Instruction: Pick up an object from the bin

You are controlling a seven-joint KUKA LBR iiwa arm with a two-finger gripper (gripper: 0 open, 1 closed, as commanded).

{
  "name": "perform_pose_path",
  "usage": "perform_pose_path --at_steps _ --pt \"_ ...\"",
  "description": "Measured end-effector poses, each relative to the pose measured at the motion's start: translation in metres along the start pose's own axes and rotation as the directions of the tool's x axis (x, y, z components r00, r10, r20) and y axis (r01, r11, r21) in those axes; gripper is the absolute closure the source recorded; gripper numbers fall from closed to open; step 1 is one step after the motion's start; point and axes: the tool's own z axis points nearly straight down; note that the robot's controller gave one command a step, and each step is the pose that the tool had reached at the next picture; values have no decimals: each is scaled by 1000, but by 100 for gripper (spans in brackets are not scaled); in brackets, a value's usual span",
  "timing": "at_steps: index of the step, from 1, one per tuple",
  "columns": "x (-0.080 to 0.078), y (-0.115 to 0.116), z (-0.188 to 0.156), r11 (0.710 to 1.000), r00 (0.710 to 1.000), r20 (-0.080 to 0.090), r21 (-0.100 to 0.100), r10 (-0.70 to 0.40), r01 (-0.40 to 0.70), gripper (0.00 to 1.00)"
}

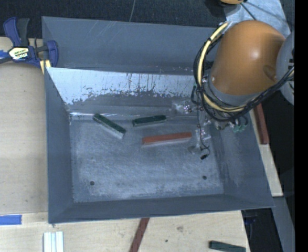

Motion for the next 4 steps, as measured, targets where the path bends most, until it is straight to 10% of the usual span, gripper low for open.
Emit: perform_pose_path --at_steps 2,3,4 --pt "-4 -19 106 998 998 4 2 -57 57 0" --pt "-30 -29 158 995 995 3 0 -103 103 100" --pt "-30 -29 158 995 995 3 0 -103 103 100"
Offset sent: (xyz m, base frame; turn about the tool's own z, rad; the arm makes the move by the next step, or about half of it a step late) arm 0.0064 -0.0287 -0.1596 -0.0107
